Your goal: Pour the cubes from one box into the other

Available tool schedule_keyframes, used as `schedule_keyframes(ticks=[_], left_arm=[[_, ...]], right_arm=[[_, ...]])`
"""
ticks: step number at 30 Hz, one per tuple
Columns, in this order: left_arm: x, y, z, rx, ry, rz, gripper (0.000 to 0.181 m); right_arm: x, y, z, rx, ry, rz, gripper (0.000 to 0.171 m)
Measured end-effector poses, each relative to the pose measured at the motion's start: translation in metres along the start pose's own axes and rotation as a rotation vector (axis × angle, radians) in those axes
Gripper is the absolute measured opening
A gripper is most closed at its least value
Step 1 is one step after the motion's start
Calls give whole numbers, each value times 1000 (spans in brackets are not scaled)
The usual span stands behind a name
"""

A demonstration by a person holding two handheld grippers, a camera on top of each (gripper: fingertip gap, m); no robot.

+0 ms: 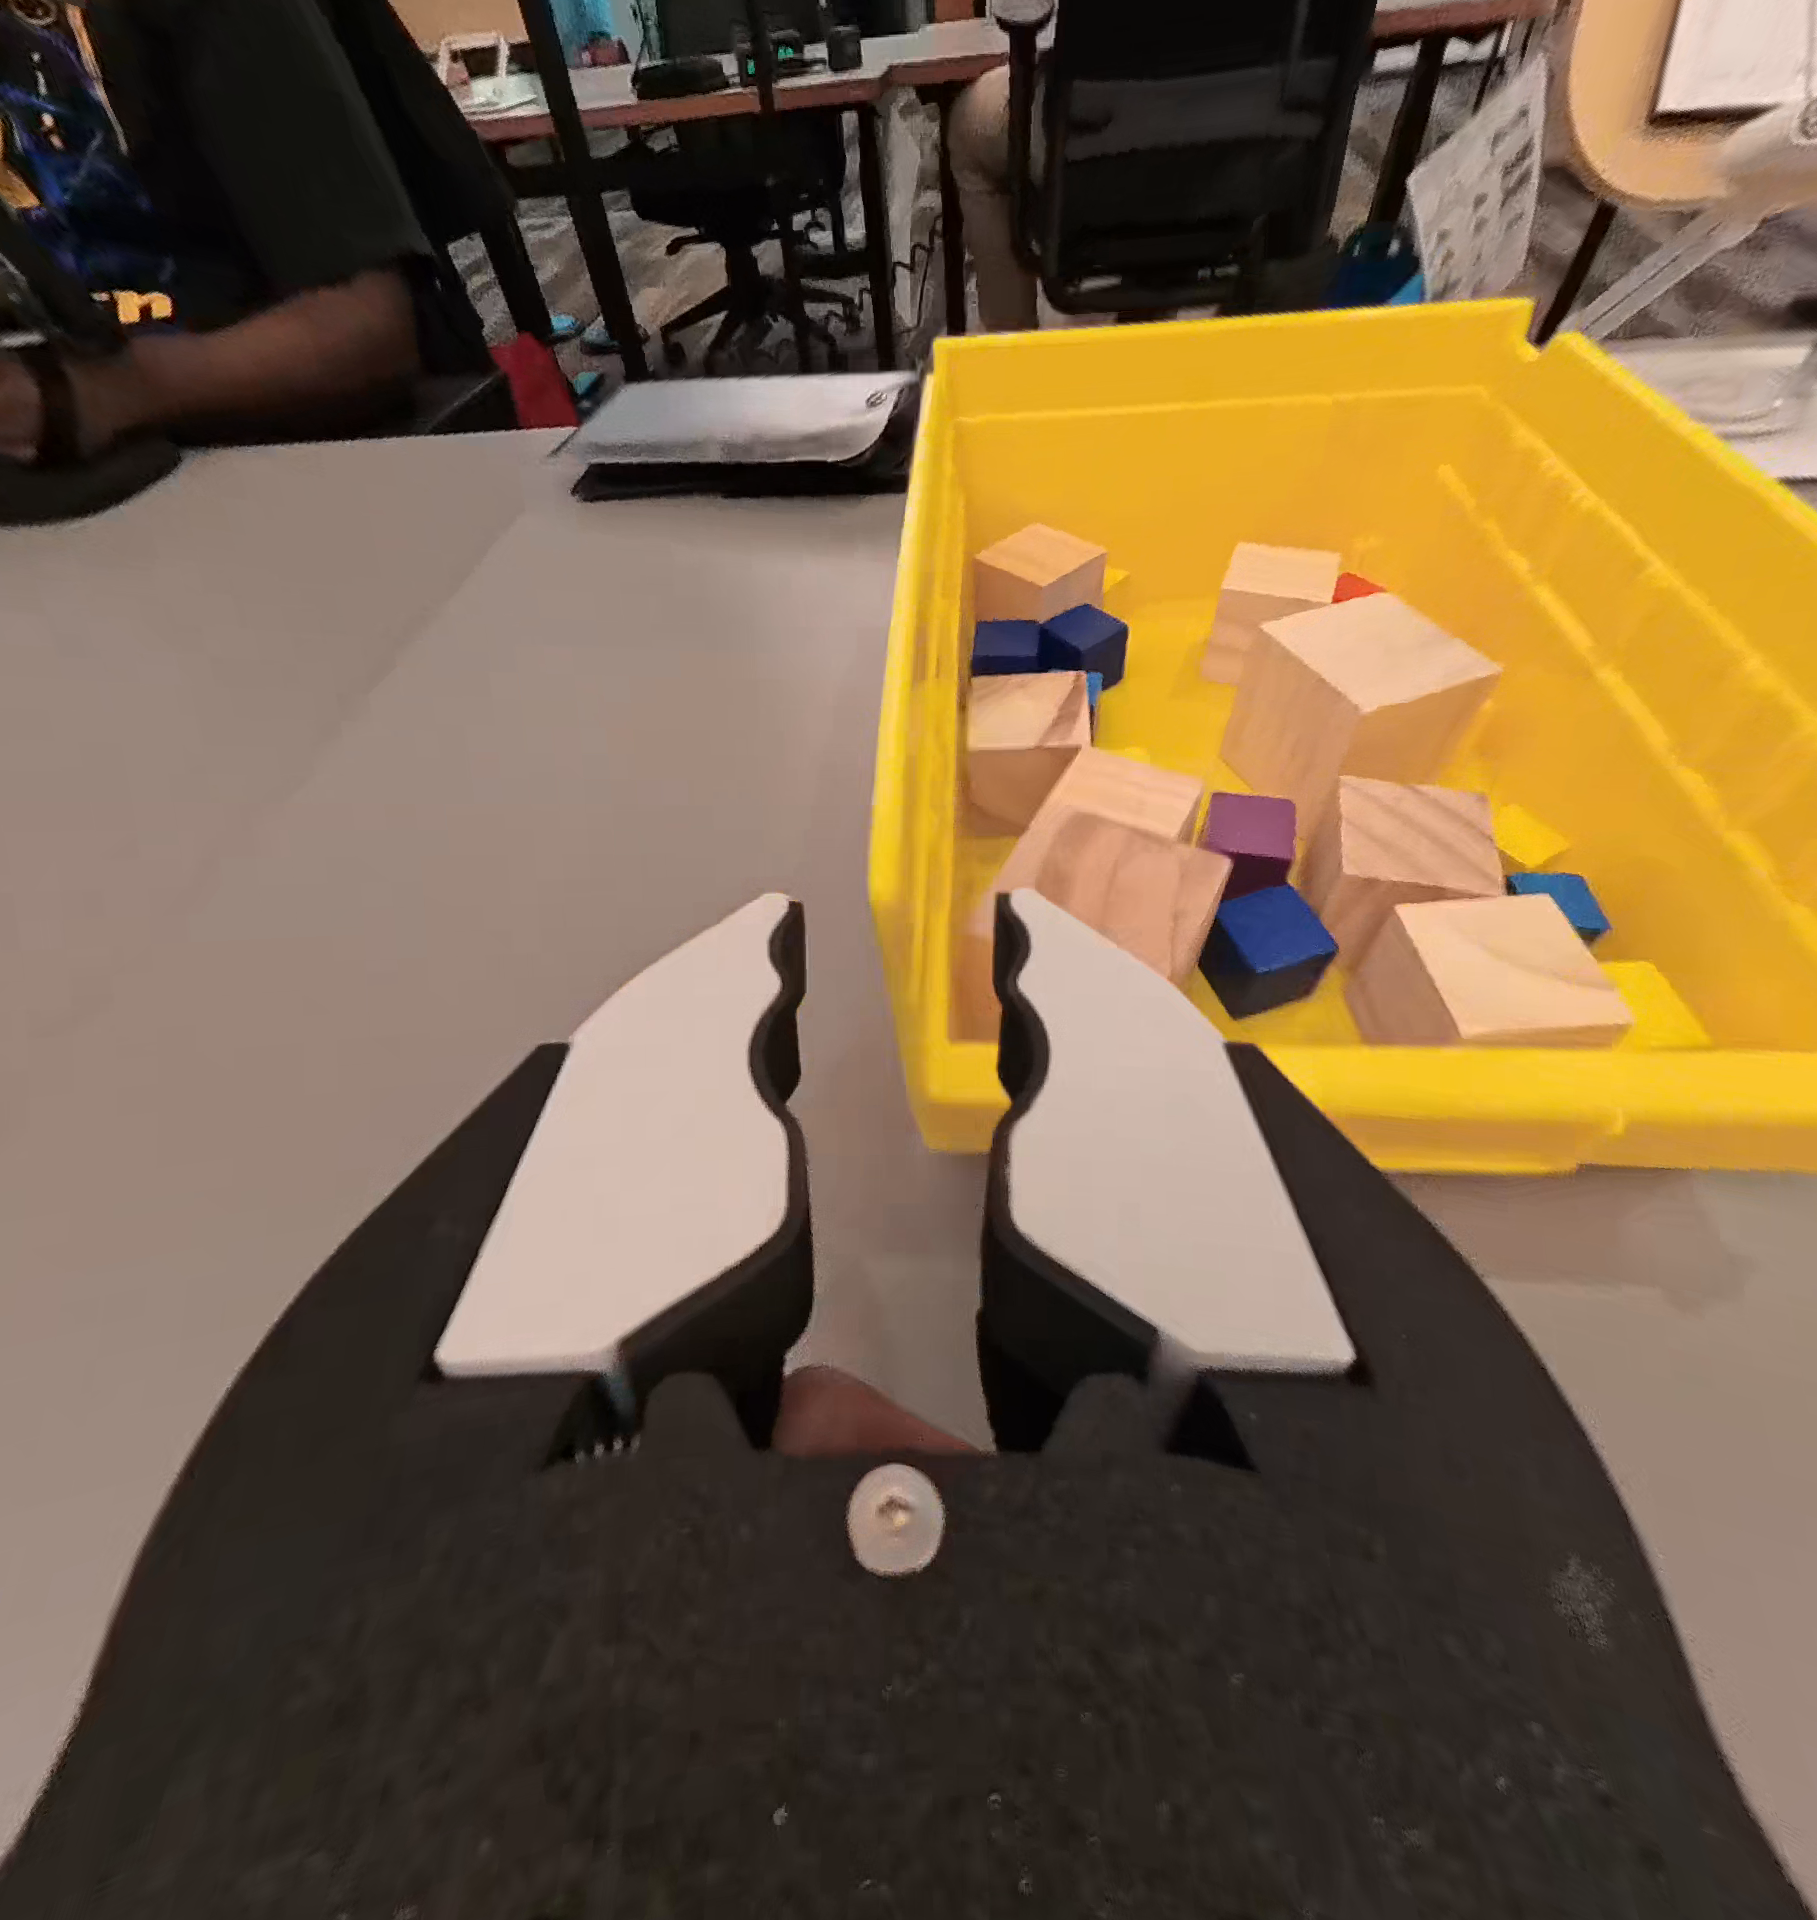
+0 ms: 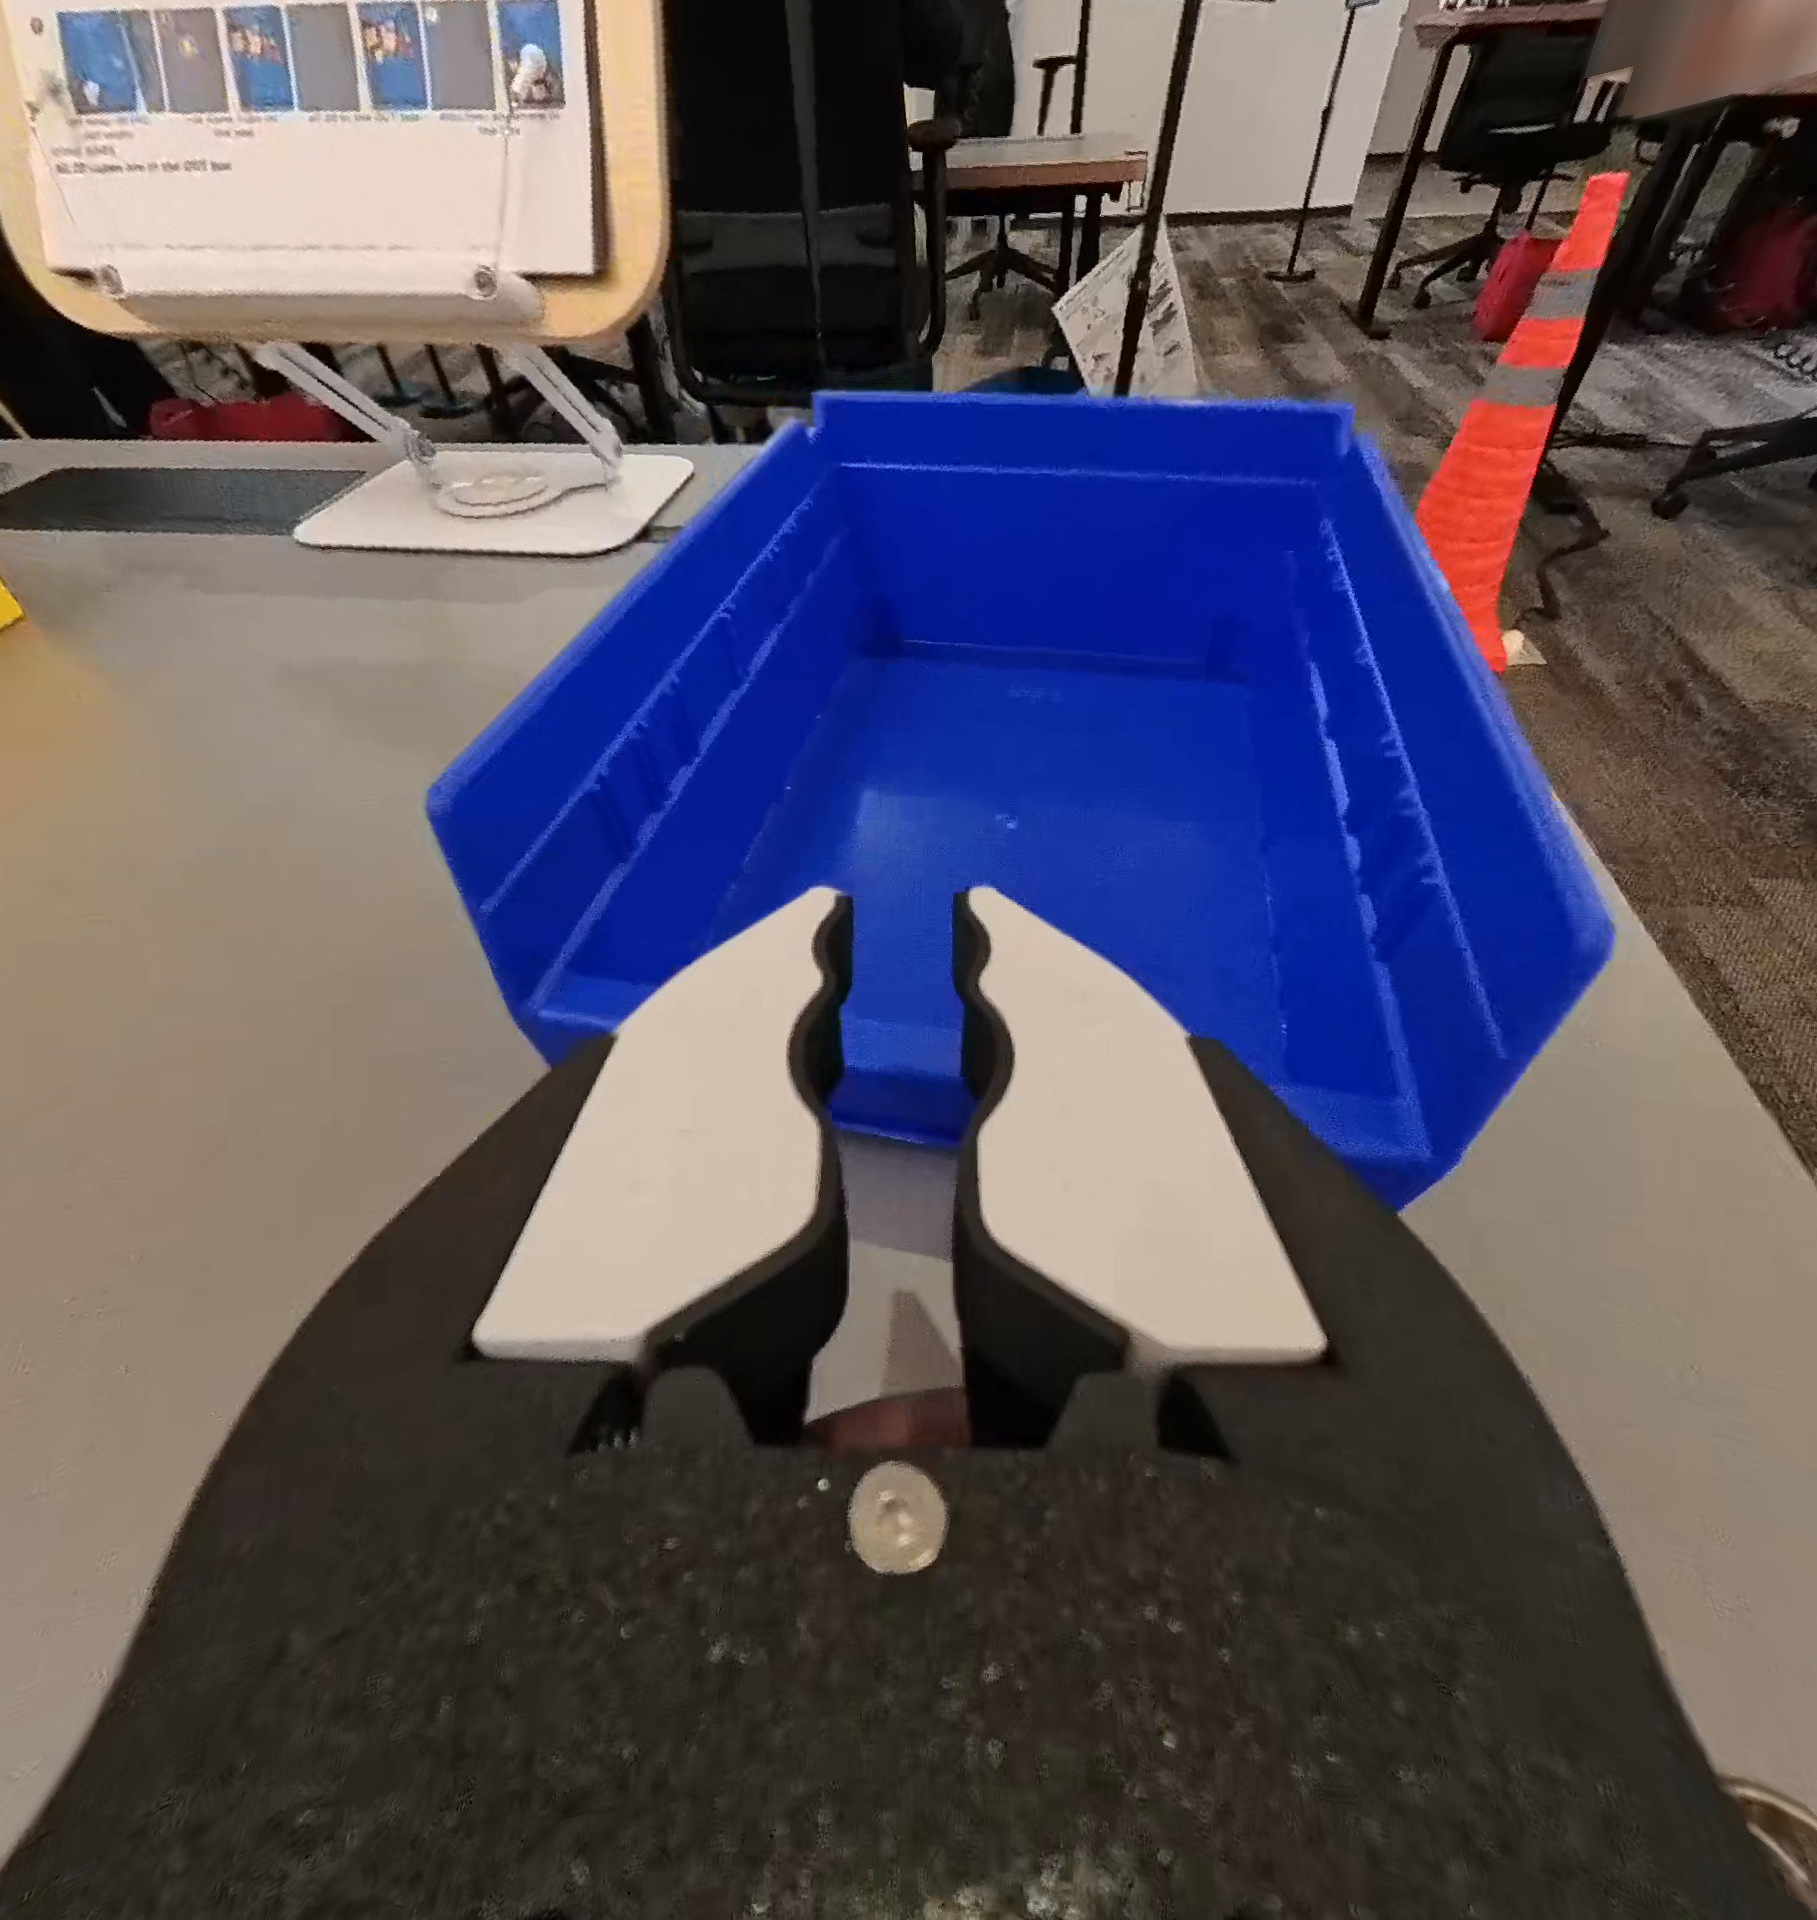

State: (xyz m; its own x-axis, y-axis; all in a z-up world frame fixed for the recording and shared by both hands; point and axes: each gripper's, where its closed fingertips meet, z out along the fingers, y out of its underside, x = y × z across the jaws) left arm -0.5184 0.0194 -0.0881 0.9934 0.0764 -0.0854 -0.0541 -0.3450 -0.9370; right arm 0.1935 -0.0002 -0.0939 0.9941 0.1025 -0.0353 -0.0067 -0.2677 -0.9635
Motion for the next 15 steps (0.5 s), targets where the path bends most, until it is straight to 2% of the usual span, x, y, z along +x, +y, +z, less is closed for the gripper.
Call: schedule_keyframes(ticks=[2, 6, 12, 15], left_arm=[[0, -14, 12, -83, 76, 26, 34], [-2, -31, 54, -403, 191, -6, 39], [-1, -39, 132, -679, 218, -9, 36], [2, -45, 167, -742, 194, -66, 36]], right_arm=[[-10, -3, 2, -11, -27, -34, 17], [-28, -6, 6, -37, -67, -73, 18], [-51, -7, 9, -56, -95, -142, 18], [-57, -3, 11, -74, -107, -138, 18]])
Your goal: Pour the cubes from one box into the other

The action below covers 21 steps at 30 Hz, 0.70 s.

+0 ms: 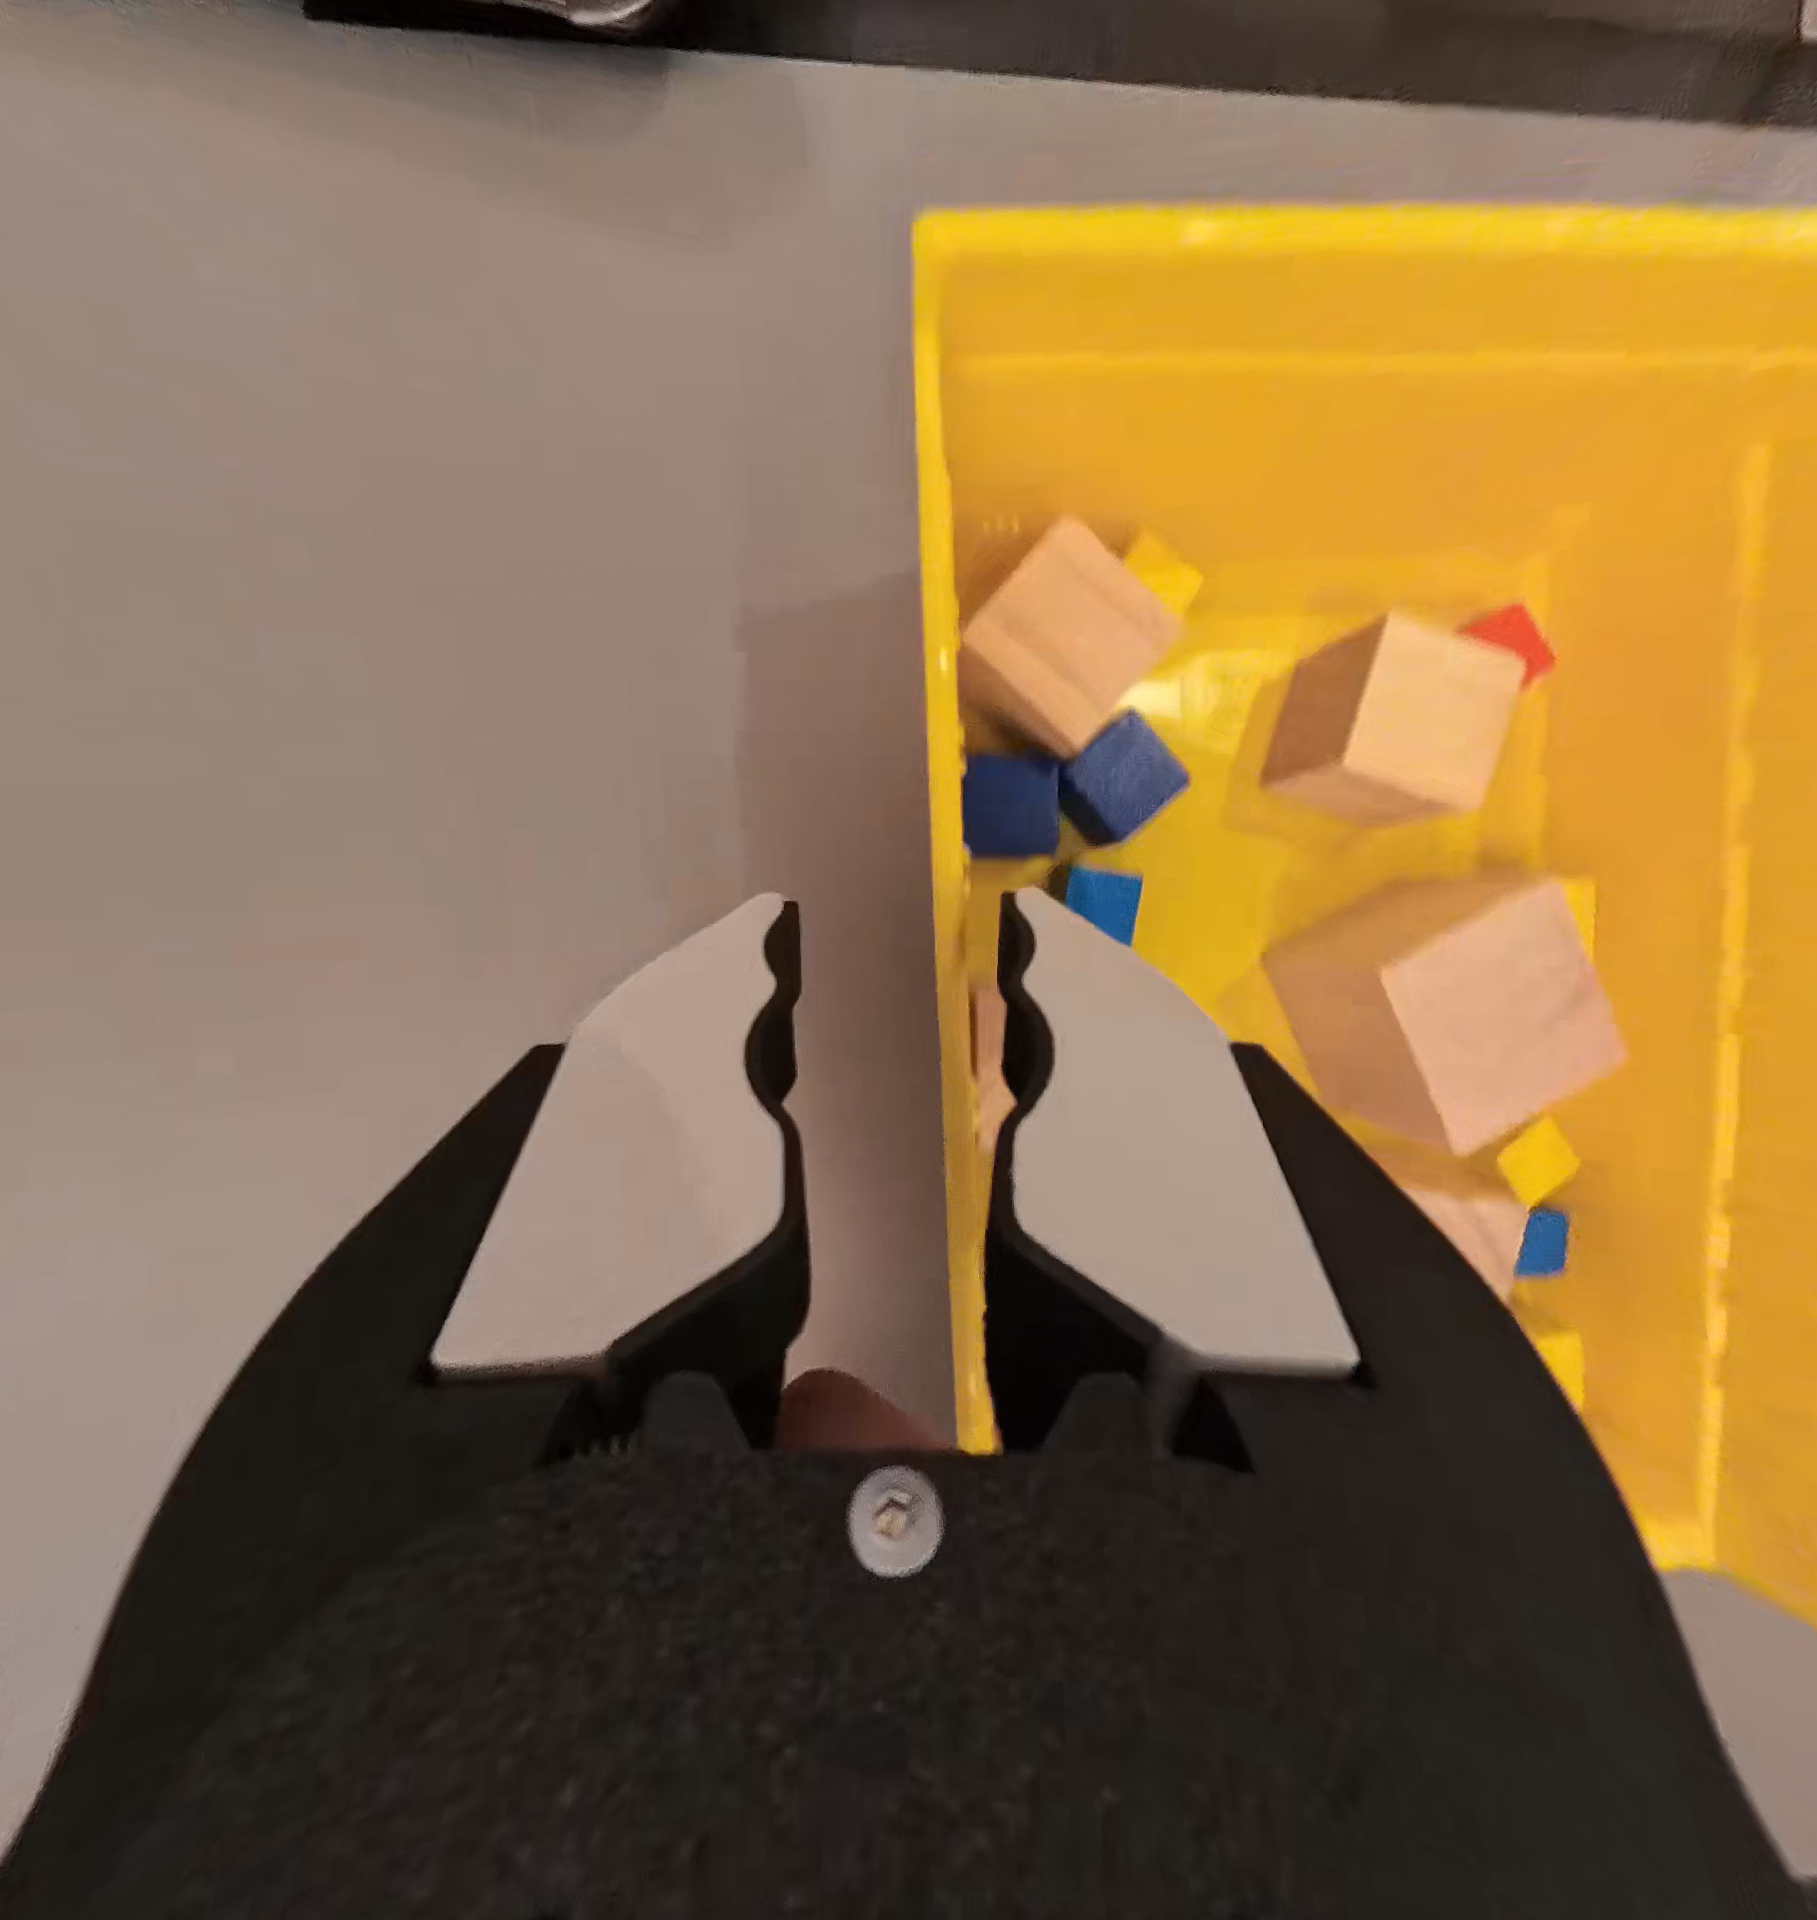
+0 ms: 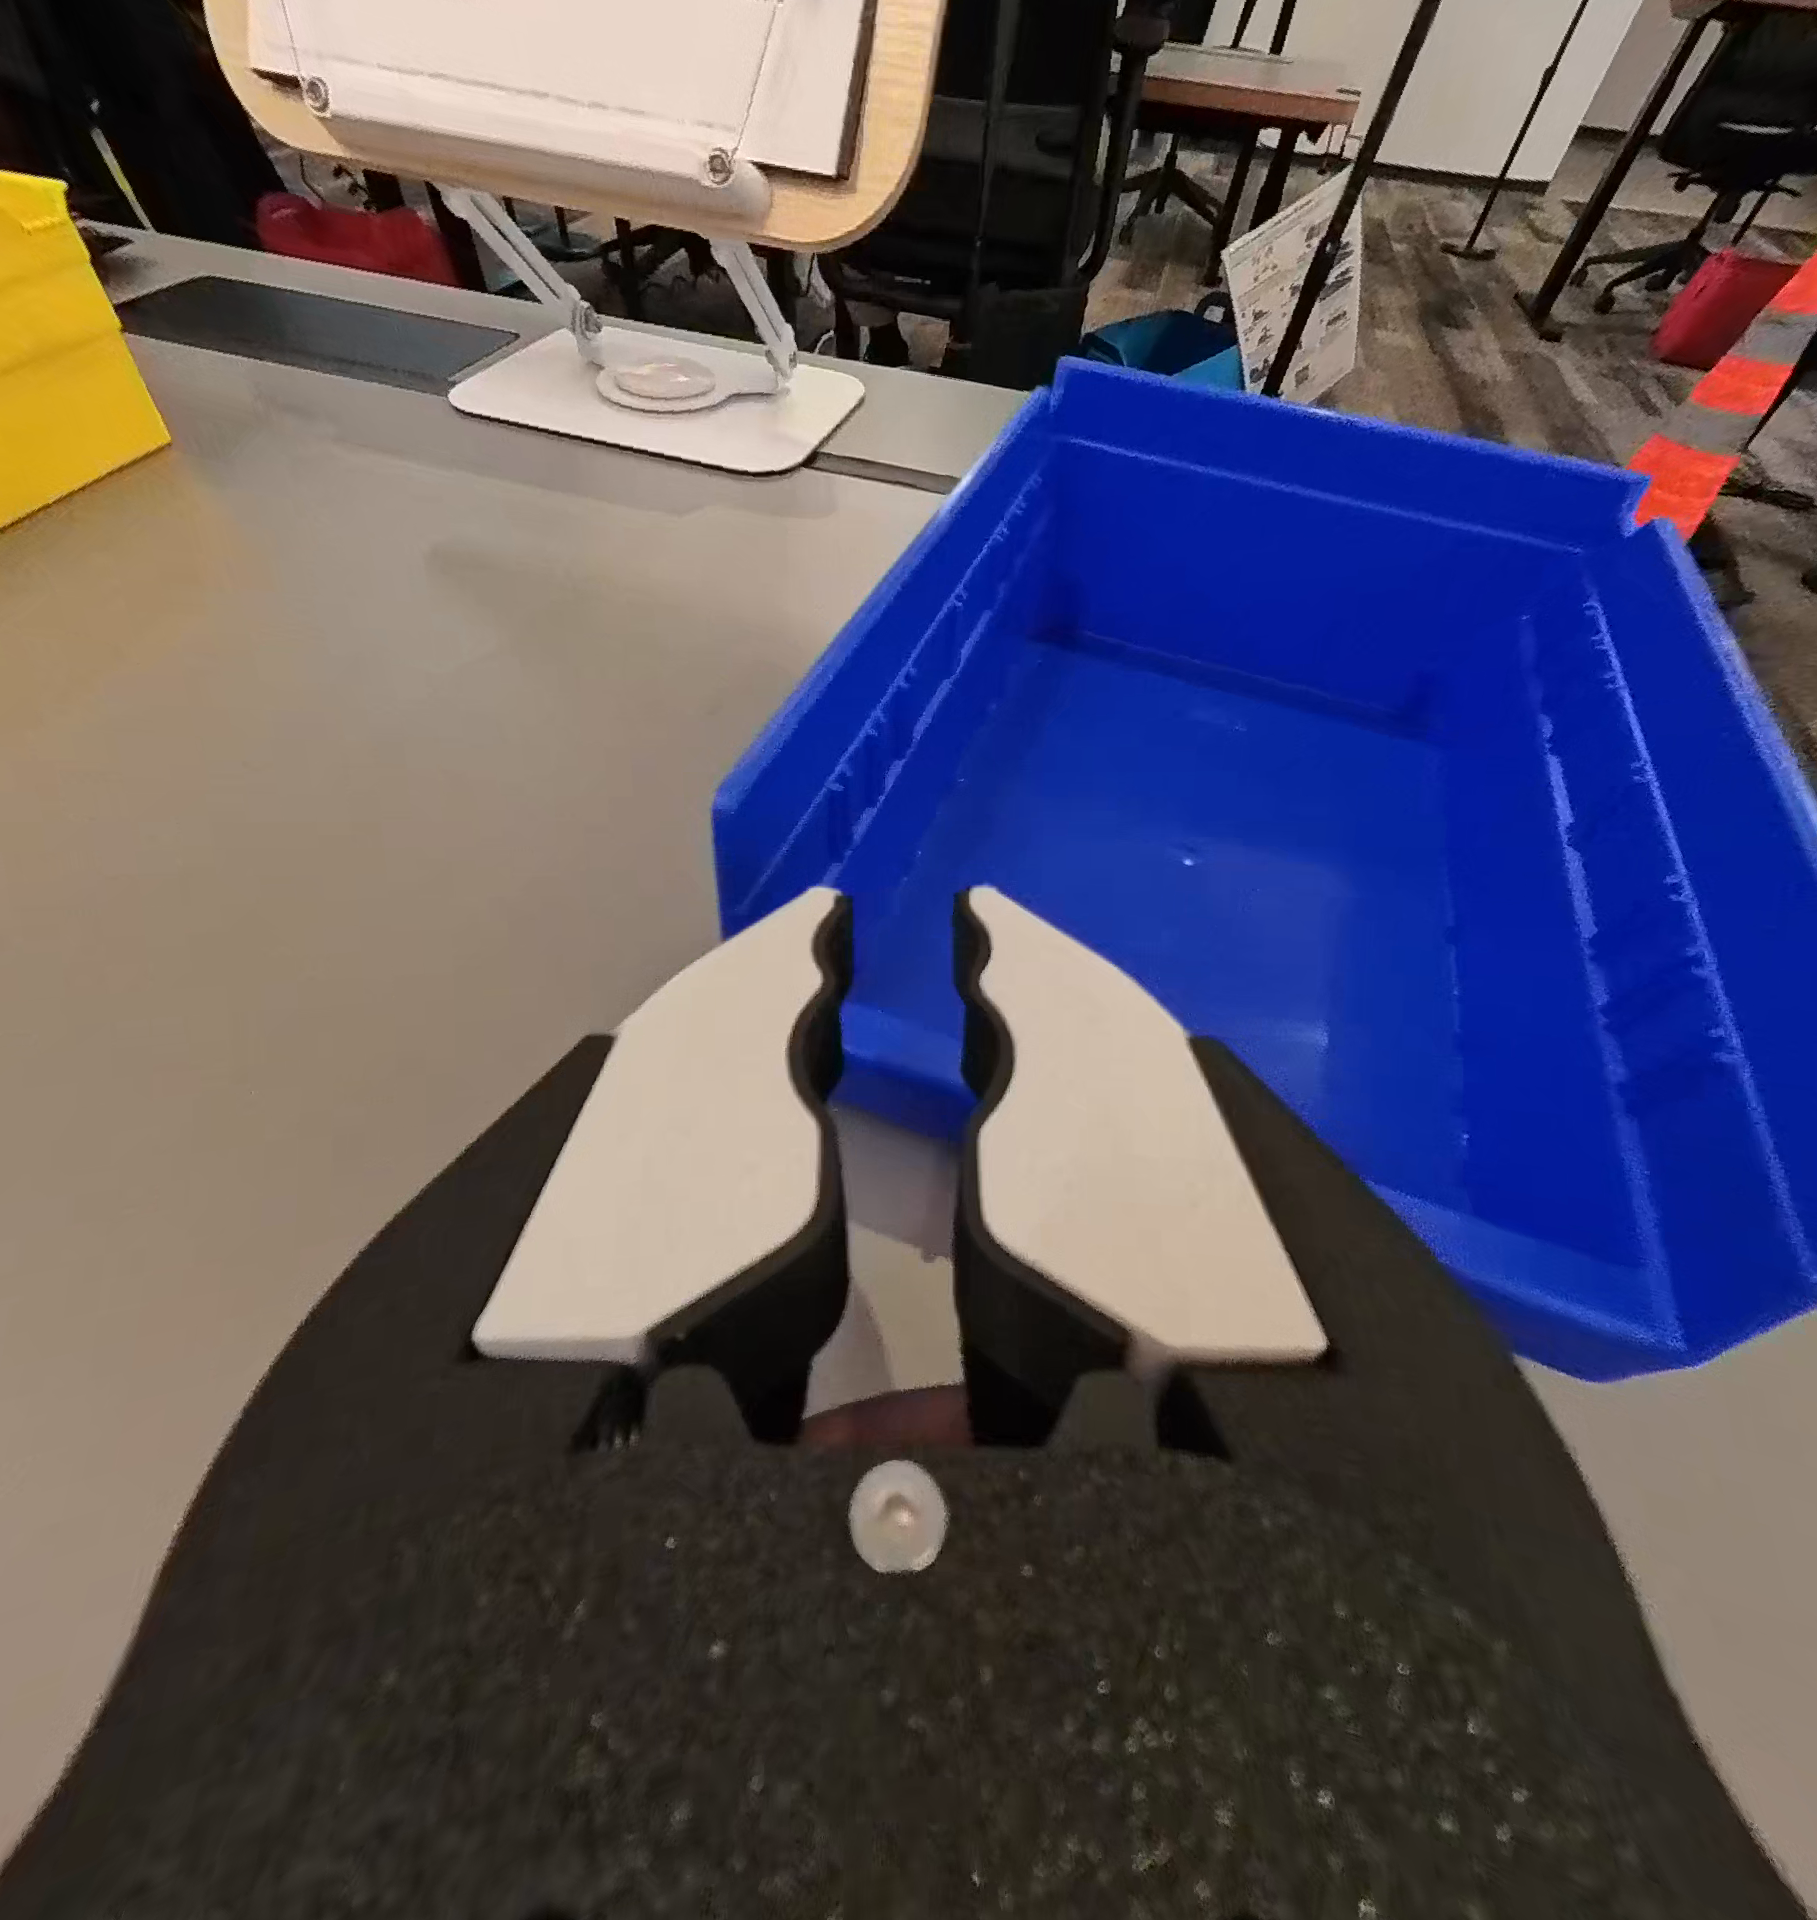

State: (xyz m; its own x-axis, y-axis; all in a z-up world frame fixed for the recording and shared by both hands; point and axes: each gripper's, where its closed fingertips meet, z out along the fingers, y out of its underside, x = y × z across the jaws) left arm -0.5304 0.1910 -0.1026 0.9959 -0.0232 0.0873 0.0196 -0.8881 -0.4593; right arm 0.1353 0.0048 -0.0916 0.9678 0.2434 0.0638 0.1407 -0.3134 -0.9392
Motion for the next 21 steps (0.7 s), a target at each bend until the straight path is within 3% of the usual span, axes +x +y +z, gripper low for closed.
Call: schedule_keyframes(ticks=[5, 6, 7, 11, 18, 21], left_arm=[[-2, -1, 34, -194, 15, 11, 33], [4, 0, 36, -211, 67, 8, 23], [11, 0, 36, -219, 121, -7, 6], [8, 1, 36, -218, 65, 64, 4], [43, 6, 37, -214, 129, 158, 4], [62, 10, 37, -219, 119, 218, 4]], right_arm=[[-21, -4, 5, -46, -46, -71, 18], [-30, -8, 7, -63, -79, -88, 17], [-42, -11, 9, -98, -134, -101, 17], [-93, -33, 30, -337, -377, -160, 22], [-183, -169, 127, -341, -465, -459, 32], [-230, -185, 187, -445, -574, -556, 32]])
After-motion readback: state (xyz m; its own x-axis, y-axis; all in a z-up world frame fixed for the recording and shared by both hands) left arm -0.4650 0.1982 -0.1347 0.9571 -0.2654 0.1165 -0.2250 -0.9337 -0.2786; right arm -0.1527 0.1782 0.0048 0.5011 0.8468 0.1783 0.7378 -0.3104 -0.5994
